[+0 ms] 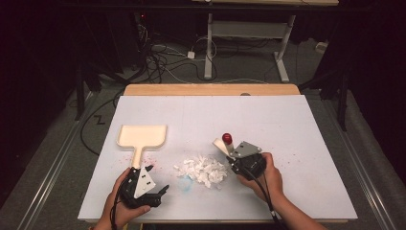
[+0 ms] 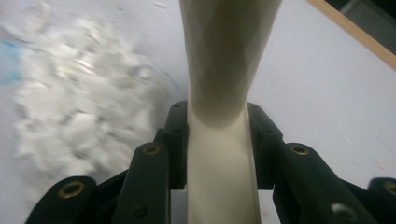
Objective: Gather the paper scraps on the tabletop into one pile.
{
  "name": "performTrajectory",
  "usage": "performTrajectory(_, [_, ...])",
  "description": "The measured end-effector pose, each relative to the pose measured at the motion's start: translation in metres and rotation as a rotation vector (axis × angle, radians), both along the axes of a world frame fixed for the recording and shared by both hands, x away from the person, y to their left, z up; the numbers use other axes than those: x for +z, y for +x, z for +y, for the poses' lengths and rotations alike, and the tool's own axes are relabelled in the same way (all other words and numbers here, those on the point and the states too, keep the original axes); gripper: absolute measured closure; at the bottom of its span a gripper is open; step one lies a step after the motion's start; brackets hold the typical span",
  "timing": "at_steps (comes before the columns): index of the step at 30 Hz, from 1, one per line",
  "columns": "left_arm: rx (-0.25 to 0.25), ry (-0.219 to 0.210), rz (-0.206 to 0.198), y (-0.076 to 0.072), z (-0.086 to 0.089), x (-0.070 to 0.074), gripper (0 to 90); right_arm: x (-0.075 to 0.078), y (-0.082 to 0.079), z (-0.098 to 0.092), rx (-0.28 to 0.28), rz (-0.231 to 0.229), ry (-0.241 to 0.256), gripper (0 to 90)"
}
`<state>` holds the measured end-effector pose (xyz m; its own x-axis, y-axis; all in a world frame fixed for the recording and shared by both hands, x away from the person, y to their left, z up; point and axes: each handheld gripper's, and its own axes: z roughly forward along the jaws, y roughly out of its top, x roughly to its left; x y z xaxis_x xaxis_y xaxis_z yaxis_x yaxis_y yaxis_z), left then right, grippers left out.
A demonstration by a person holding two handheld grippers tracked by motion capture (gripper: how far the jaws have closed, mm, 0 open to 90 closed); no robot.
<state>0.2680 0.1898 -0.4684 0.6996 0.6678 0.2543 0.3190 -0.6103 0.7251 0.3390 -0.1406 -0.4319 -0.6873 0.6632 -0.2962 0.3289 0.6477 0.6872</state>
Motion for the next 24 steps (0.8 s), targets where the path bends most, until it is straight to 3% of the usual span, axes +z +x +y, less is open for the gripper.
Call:
performTrajectory(3, [0.001, -0.005, -0.002, 0.0, 0.002, 0.0, 18.4, -0.001, -0.006, 0.011, 0.017, 0.006, 0.012, 67.0])
performTrajectory(5, [0.004, -0.009, -0.003, 0.0, 0.002, 0.0, 18.4, 0.001, -0.008, 0.014, 0.024, 0.002, 0.041, 67.1])
performTrajectory(6, [0.004, -0.012, -0.001, 0.0, 0.002, 0.0, 18.4, 0.004, -0.009, 0.018, 0.037, 0.021, 0.072, 67.3])
performTrajectory(8, [0.001, -0.012, 0.004, 0.001, 0.002, 0.0, 18.4, 0.004, -0.01, 0.02, 0.039, 0.02, 0.088, 67.3])
performTrajectory(15, [-0.003, -0.002, 0.008, 0.001, -0.001, -0.001, 18.4, -0.001, -0.015, 0.042, 0.06, -0.004, 0.102, 67.2])
performTrajectory(20, [-0.004, -0.001, 0.009, 0.001, -0.001, -0.001, 18.4, 0.006, -0.015, 0.041, 0.067, -0.016, 0.172, 67.5])
performTrajectory(24, [0.0, -0.018, 0.006, 0.0, 0.002, -0.001, 18.4, 0.018, -0.013, 0.026, 0.049, -0.064, 0.206, 67.5])
